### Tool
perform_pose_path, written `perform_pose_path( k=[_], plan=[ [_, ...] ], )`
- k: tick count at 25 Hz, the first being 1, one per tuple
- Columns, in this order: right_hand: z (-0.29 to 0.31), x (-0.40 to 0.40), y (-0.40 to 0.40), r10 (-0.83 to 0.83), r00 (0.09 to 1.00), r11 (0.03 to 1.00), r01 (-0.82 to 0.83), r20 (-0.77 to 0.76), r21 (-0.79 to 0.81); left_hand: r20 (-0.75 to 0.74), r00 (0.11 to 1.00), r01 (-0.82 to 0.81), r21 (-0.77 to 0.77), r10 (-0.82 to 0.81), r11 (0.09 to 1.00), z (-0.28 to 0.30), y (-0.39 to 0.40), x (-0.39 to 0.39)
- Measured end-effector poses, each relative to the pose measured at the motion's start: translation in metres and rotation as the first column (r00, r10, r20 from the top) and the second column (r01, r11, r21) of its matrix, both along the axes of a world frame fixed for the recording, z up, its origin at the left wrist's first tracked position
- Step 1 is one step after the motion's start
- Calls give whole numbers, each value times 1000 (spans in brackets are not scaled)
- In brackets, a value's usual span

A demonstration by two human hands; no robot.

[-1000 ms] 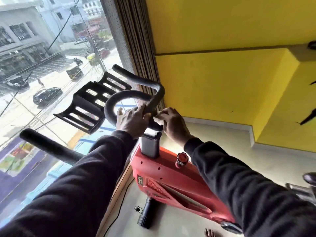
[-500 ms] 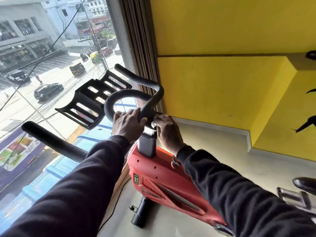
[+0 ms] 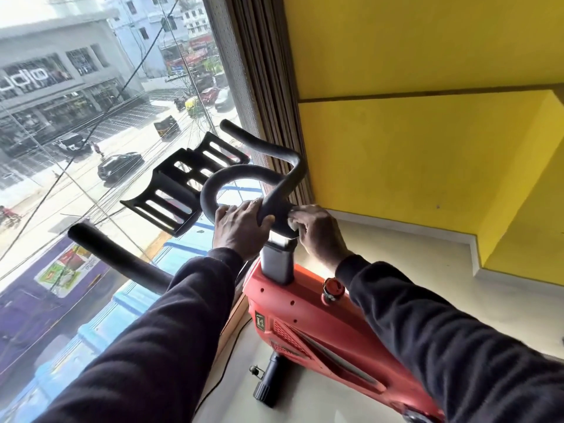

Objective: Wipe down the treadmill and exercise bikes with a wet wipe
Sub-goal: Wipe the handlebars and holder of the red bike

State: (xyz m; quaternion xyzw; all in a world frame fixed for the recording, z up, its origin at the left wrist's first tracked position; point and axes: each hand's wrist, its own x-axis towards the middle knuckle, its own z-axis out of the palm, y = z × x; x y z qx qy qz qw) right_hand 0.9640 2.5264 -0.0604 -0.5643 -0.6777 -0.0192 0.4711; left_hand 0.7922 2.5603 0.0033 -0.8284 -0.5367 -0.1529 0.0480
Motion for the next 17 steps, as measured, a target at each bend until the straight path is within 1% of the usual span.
perform_pose_path(
  k=[2, 3, 4, 5, 7, 8, 10, 11, 12, 13, 15, 17],
  plan=[
    [17, -16, 15, -136, 979, 987, 121, -149, -105, -4, 1000, -15, -5, 15, 1000, 0, -1, -1],
    [13, -21, 16, -156, 974, 984, 140, -162, -108, -4, 1000, -15, -2, 15, 1000, -1, -2, -2],
    [4, -22, 9, -123, 985, 990, 114, -124, -78, -4, 1000, -10, -2, 10, 1000, -3, -2, -2],
    [-6, -20, -1, -56, 997, 998, 53, -59, -42, -5, 1000, -4, -4, 4, 1000, -3, -1, -2],
    [-11, -4, -8, 48, 999, 999, -48, -3, -5, 4, 1000, 3, 3, -3, 1000, -2, 1, -2],
    [-4, 3, 3, 30, 999, 999, -31, -25, -25, 13, 1000, -1, 8, 1, 1000, -1, 2, -1],
    [14, -2, 22, -108, 990, 986, 96, -91, -134, 6, 1000, -5, -7, 5, 1000, -1, 2, -2],
    [12, -8, 23, -178, 980, 973, 162, -87, -167, 7, 1000, -1, -6, 1, 1000, -3, 1, -3],
    [5, -14, 18, -213, 975, 970, 203, -59, -135, 16, 1000, 7, -8, -7, 1000, -4, 0, -5],
    [-4, -18, 5, -210, 977, 975, 207, -26, -82, 39, 999, 18, -9, -18, 1000, -4, 0, -6],
    [-17, -25, -16, -162, 987, 987, 162, -10, 17, 91, 995, 37, -3, -36, 999, -4, 5, -6],
    [-12, -33, -16, -149, 989, 988, 149, -2, 39, 131, 991, 31, 9, -32, 999, -3, 5, -6]
  ],
)
